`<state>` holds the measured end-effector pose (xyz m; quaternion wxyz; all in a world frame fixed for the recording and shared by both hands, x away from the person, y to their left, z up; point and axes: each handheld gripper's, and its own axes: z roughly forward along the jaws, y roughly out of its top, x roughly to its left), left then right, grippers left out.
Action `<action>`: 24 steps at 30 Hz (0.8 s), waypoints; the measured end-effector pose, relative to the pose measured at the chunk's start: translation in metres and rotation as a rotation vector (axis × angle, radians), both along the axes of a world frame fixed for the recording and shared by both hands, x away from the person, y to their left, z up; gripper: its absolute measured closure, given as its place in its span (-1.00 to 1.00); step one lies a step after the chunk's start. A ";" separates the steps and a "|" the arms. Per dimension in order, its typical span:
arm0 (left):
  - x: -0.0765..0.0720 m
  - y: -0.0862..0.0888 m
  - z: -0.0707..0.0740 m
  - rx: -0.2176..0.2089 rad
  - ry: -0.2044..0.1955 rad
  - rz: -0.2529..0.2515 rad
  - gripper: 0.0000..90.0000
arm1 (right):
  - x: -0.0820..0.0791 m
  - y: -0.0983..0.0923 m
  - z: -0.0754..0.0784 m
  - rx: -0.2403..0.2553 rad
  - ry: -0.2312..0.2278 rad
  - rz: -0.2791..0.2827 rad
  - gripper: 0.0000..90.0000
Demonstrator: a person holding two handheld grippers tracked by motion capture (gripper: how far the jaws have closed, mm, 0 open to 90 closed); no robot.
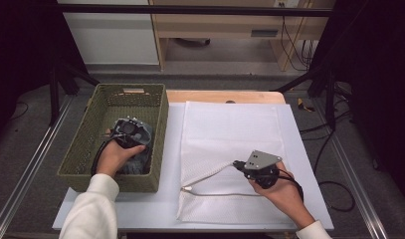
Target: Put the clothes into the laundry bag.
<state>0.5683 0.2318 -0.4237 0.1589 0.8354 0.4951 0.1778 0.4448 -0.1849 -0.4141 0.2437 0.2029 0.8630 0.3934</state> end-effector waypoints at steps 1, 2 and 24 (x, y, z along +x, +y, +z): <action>0.000 -0.001 0.000 0.011 -0.002 -0.001 -1.00 | 0.000 0.000 0.000 0.000 0.001 0.000 1.00; 0.000 -0.003 -0.001 0.024 -0.004 0.000 -1.00 | 0.000 0.000 0.000 0.000 0.003 -0.002 1.00; 0.001 -0.002 -0.005 0.069 -0.010 0.027 -0.95 | -0.001 0.001 0.001 -0.001 0.002 0.002 1.00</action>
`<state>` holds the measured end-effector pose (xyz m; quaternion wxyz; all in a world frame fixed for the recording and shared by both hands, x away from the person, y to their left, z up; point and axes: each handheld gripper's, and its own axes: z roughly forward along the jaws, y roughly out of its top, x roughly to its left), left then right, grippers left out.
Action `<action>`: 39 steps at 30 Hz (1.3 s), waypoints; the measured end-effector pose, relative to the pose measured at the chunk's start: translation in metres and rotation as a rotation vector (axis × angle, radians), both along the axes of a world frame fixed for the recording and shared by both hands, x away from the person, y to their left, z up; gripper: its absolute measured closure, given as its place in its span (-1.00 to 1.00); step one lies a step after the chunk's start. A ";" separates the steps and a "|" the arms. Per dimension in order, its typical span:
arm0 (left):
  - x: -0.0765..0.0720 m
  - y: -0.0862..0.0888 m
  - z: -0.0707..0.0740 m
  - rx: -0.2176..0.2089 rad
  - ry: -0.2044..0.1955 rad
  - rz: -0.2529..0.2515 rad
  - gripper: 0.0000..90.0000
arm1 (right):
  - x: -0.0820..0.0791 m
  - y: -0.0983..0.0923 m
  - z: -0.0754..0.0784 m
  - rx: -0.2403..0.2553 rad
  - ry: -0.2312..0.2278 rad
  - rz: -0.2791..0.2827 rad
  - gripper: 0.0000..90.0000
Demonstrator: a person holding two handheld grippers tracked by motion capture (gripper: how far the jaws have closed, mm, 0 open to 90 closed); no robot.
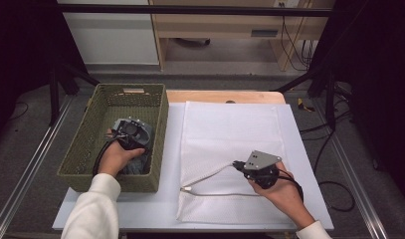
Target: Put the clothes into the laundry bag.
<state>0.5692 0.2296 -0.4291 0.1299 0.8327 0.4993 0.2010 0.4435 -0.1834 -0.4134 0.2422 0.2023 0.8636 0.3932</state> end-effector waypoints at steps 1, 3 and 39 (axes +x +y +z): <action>0.000 0.000 0.000 -0.003 0.001 0.005 -0.93 | 0.000 0.000 0.000 -0.001 0.001 0.001 1.00; -0.001 0.002 0.000 -0.001 -0.002 0.008 -0.88 | 0.000 0.001 0.000 -0.001 0.000 0.002 1.00; -0.006 0.008 0.028 0.017 0.023 0.038 0.48 | -0.001 0.004 0.000 -0.018 0.006 0.024 1.00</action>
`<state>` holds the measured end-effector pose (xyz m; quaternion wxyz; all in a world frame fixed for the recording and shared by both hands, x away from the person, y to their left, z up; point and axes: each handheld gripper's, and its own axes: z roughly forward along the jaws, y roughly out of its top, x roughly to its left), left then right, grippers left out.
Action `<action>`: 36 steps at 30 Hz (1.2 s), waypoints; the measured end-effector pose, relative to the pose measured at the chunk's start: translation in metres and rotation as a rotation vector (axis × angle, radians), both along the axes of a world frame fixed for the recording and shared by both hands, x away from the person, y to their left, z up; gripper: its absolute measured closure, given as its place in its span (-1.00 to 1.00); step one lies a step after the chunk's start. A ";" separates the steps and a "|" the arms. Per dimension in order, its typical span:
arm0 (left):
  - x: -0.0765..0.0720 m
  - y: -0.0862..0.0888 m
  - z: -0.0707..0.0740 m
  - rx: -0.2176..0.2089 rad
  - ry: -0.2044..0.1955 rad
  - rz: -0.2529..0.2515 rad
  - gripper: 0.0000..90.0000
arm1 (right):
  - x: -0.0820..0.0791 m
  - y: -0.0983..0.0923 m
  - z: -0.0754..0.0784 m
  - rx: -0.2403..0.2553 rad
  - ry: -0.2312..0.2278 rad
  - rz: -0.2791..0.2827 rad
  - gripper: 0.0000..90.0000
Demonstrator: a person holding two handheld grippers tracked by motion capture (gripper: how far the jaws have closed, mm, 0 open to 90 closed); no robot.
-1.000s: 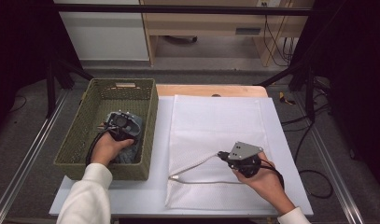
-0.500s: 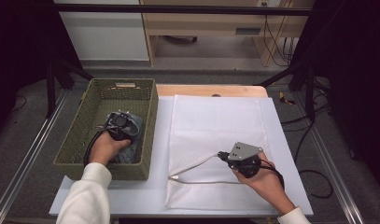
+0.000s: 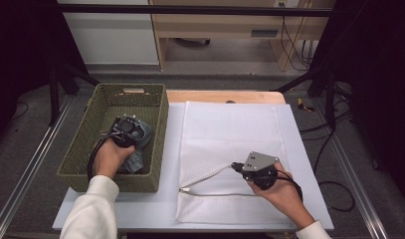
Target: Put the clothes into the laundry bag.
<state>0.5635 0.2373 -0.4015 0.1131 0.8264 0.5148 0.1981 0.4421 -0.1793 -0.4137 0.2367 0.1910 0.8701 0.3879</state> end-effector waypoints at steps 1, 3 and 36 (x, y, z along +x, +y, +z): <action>-0.001 0.002 0.004 -0.009 -0.011 0.003 0.48 | 0.000 0.000 0.000 0.000 0.001 0.001 1.00; -0.005 0.007 0.012 -0.032 -0.033 0.008 0.49 | 0.000 0.001 0.001 0.000 0.005 0.003 1.00; -0.036 0.026 0.097 -0.178 -0.288 -0.042 0.50 | 0.034 0.012 0.043 -0.064 0.107 0.071 1.00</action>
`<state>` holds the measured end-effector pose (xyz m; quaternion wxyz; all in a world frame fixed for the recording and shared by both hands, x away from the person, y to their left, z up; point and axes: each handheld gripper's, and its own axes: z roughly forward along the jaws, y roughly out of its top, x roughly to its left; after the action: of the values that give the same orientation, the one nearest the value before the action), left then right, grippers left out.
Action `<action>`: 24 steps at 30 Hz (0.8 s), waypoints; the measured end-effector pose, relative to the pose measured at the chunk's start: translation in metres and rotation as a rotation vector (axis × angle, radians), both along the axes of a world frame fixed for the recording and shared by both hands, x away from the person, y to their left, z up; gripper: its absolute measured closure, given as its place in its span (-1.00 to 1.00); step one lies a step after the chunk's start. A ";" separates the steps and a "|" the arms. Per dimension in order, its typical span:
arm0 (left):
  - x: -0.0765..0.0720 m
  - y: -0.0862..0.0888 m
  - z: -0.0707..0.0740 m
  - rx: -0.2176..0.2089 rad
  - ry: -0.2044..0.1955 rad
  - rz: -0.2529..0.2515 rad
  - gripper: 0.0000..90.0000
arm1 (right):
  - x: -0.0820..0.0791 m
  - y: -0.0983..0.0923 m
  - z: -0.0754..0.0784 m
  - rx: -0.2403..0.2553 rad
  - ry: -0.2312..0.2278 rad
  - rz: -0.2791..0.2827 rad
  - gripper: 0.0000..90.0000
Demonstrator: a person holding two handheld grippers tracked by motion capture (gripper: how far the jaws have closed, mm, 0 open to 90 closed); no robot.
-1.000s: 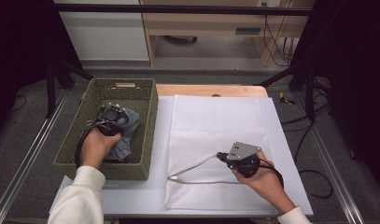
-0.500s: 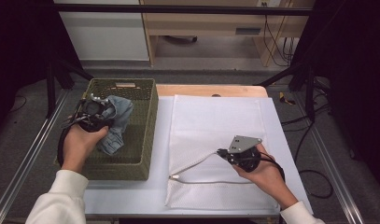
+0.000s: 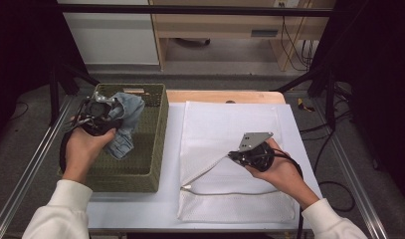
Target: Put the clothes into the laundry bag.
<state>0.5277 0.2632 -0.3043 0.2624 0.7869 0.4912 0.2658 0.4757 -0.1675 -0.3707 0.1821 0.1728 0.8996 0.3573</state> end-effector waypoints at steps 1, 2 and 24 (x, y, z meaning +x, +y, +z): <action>0.000 -0.001 0.001 -0.001 -0.001 -0.003 0.50 | 0.001 0.001 0.001 -0.004 0.001 0.000 1.00; 0.000 -0.001 0.003 -0.005 -0.004 -0.006 0.49 | 0.001 0.001 0.002 -0.007 0.000 0.005 1.00; 0.002 -0.002 0.013 -0.058 -0.018 -0.032 0.49 | 0.016 -0.001 0.018 -0.004 0.007 -0.003 1.00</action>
<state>0.5293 0.2610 -0.2916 0.2934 0.7843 0.4838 0.2543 0.4919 -0.1681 -0.3528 0.1798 0.1750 0.9007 0.3548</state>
